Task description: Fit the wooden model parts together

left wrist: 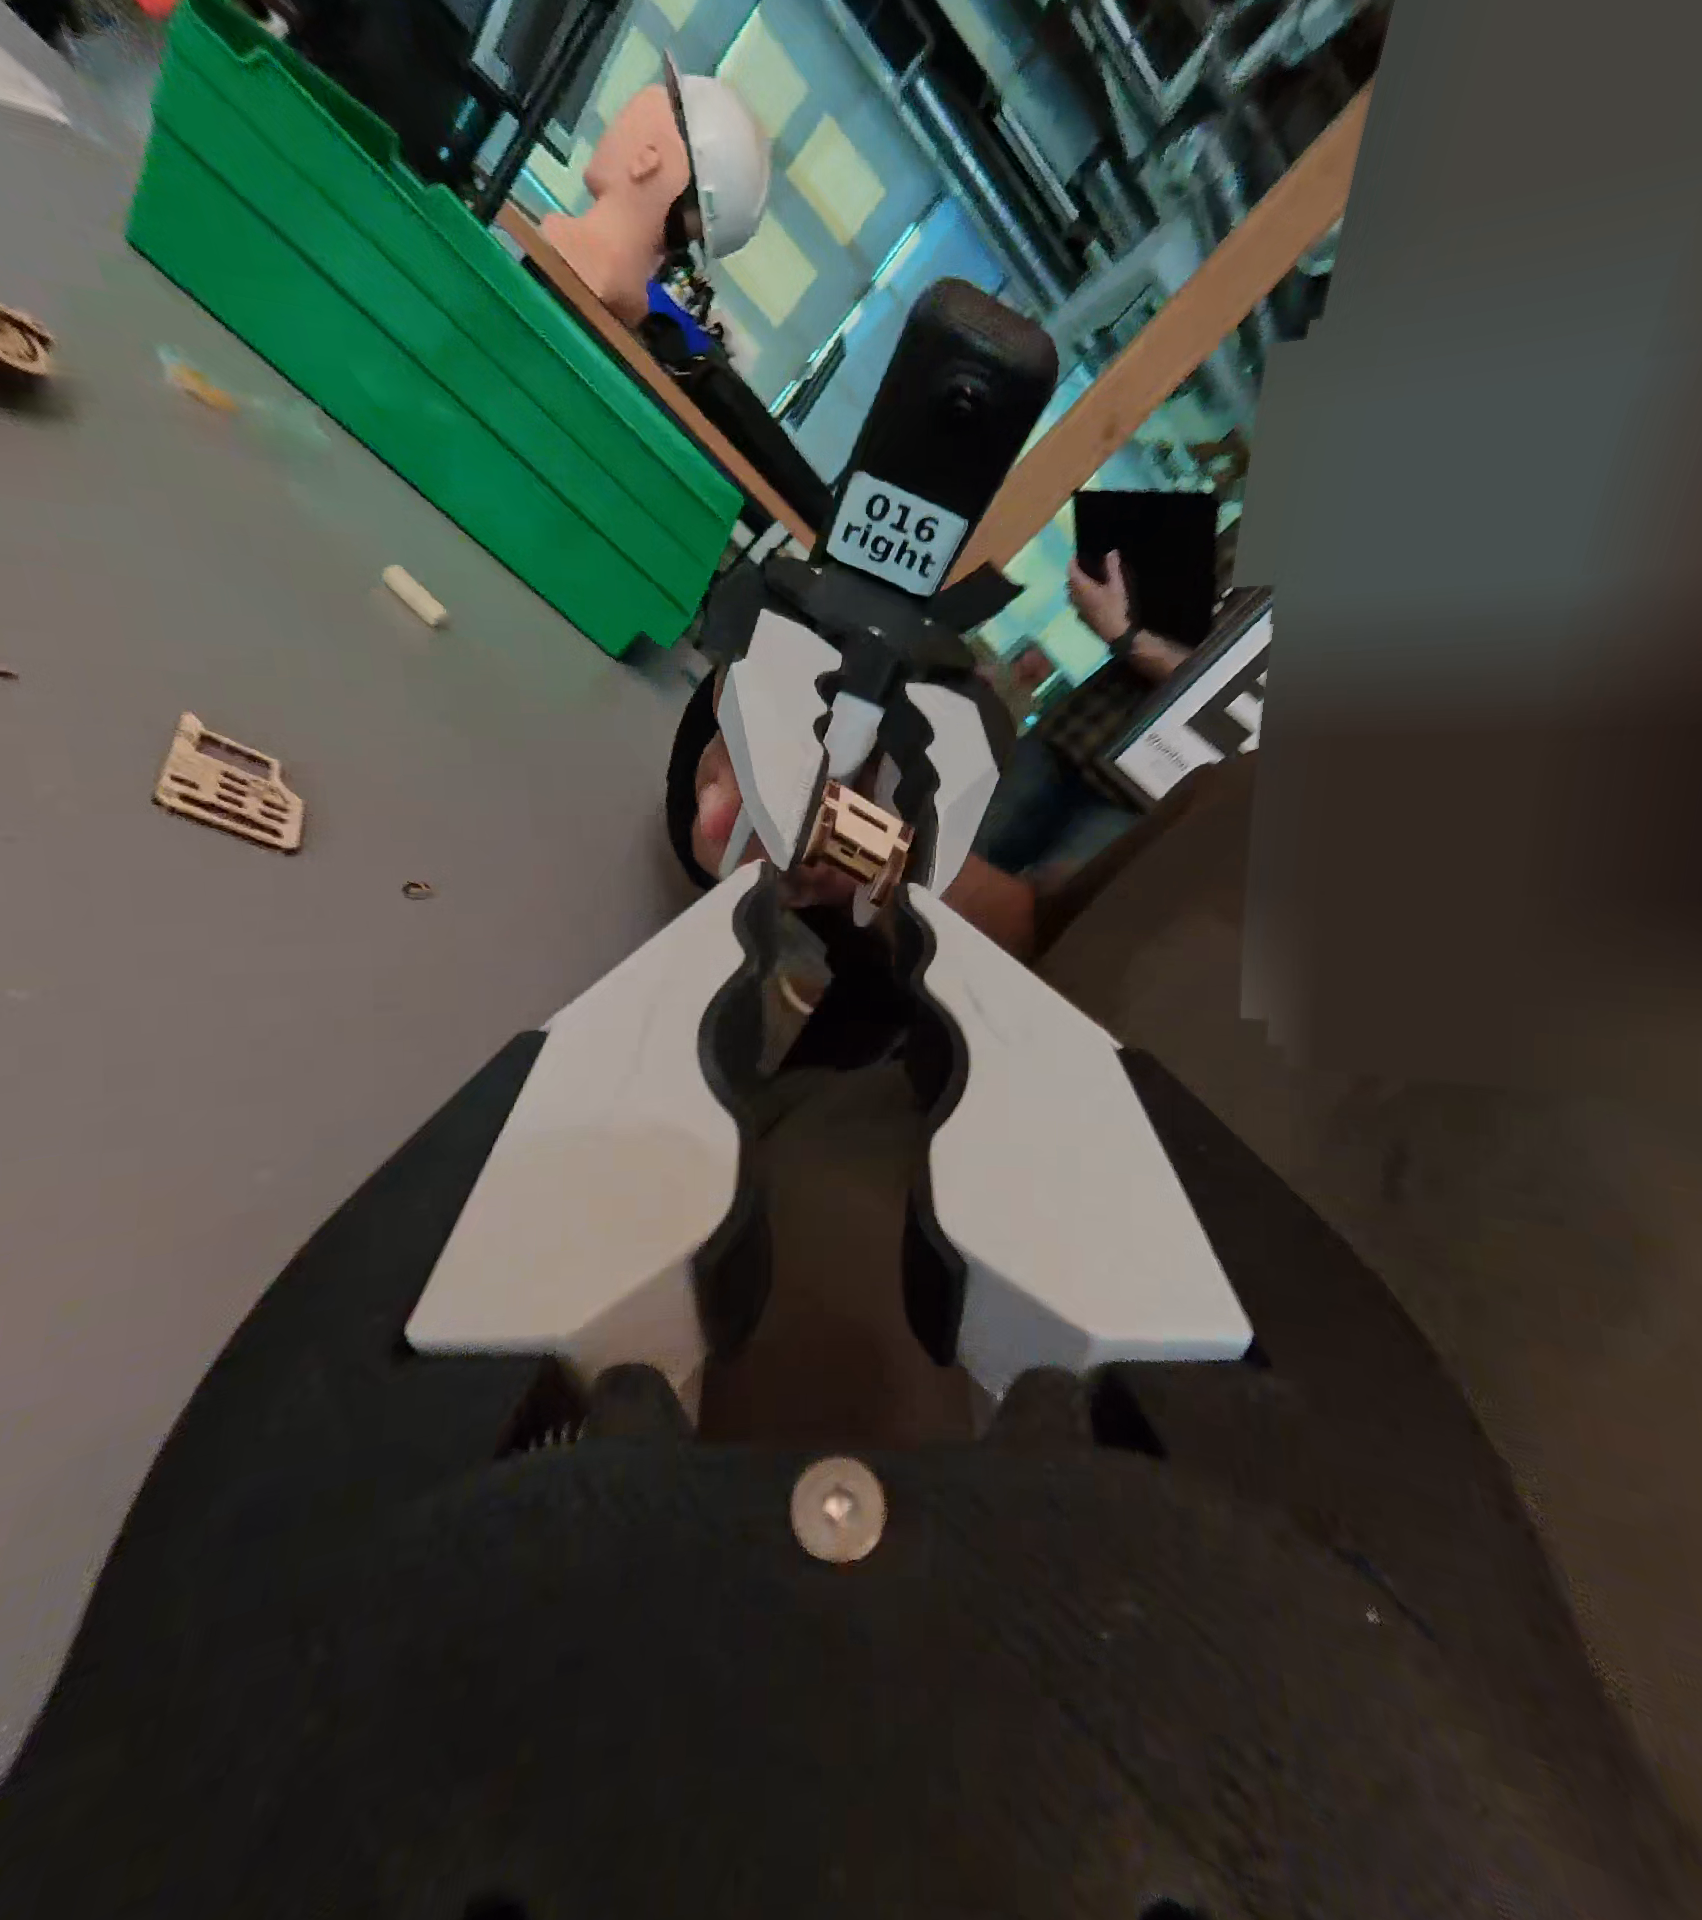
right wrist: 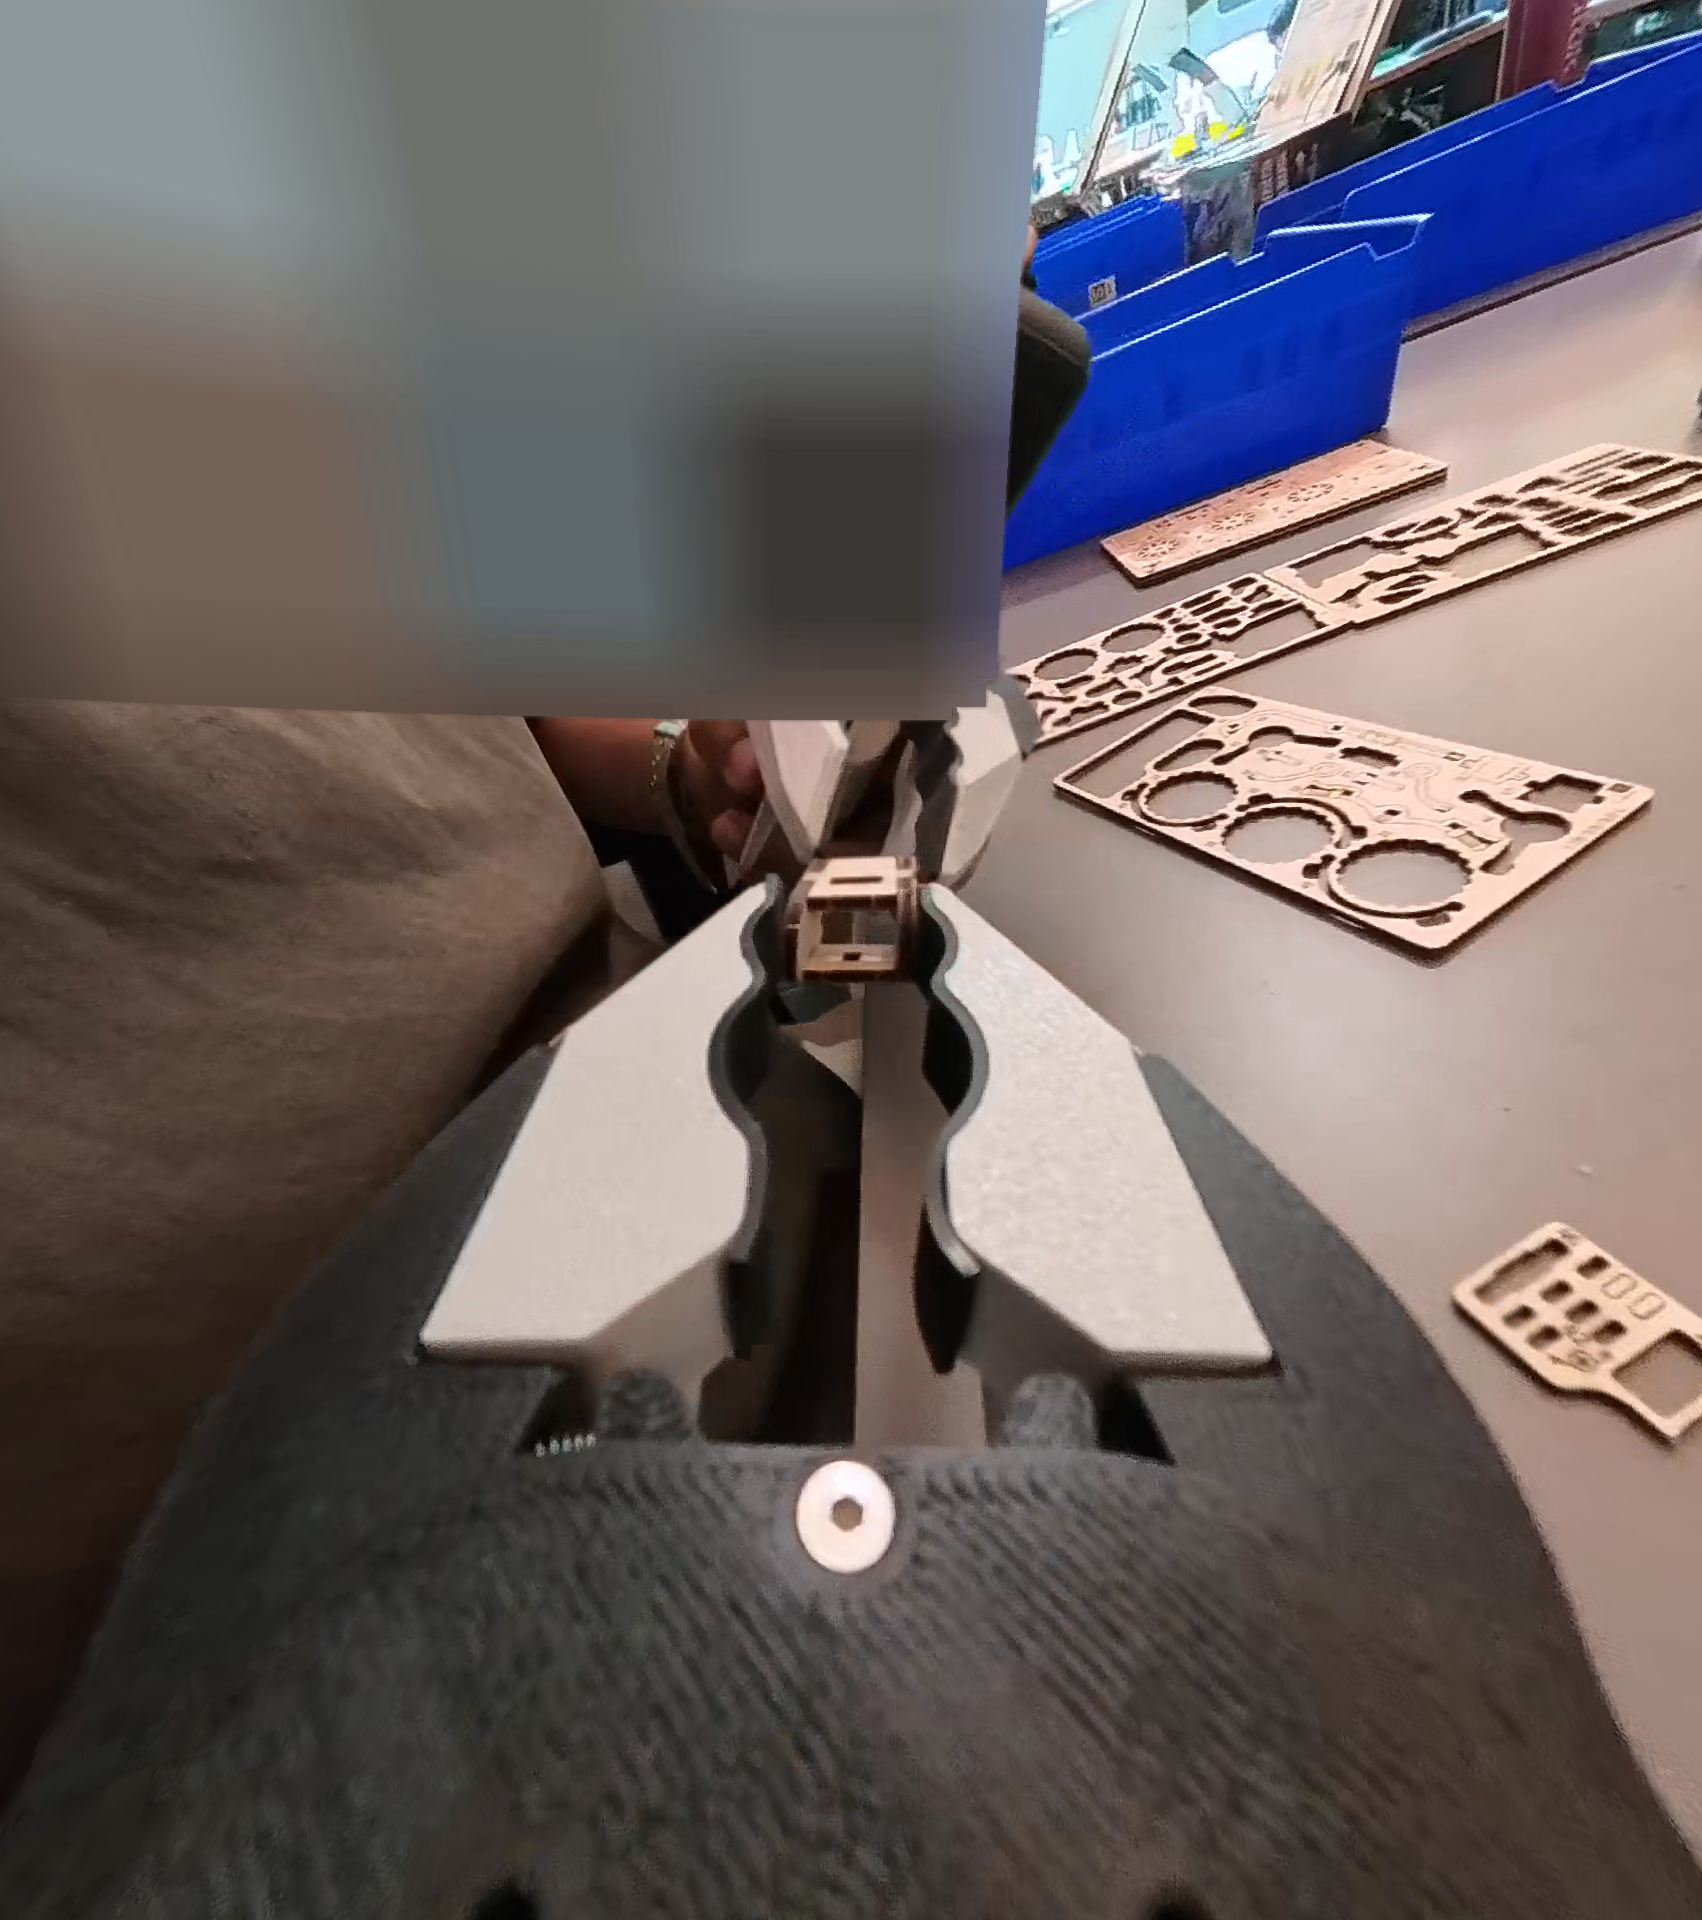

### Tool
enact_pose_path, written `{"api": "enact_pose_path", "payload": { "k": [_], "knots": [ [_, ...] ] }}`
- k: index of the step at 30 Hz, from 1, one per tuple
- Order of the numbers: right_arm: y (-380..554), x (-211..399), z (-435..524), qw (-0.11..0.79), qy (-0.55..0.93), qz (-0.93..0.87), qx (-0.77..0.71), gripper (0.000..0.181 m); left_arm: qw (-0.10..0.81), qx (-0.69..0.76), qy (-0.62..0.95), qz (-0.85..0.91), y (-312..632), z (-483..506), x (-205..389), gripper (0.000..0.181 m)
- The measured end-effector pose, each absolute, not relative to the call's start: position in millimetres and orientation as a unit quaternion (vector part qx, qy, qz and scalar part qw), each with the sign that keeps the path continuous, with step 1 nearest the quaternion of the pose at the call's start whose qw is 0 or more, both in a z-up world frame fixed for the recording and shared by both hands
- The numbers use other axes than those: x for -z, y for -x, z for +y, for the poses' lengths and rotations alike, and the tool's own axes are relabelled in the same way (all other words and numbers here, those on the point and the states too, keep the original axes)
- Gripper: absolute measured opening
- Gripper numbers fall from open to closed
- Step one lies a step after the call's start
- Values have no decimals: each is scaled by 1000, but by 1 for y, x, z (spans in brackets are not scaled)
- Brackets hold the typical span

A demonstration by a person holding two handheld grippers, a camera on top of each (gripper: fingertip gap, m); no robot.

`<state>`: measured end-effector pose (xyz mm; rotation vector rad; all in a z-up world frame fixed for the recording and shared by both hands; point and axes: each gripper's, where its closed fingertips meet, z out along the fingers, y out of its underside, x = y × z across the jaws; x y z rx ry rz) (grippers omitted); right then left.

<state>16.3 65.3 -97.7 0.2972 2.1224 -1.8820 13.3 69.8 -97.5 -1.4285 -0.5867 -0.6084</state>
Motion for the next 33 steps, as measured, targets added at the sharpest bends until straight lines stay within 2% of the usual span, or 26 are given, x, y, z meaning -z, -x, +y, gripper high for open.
{"api": "enact_pose_path", "payload": {
  "k": [16, 33],
  "knots": [
    [-23, 105, 63, 190, -107, 740, 637, 23, 669, 194, 684, -218, -21, 73, 102, 17],
    [-23, 107, 63, 210, -118, 736, 633, 22, 668, 189, 686, -217, -20, 73, 102, 17]
  ]
}}
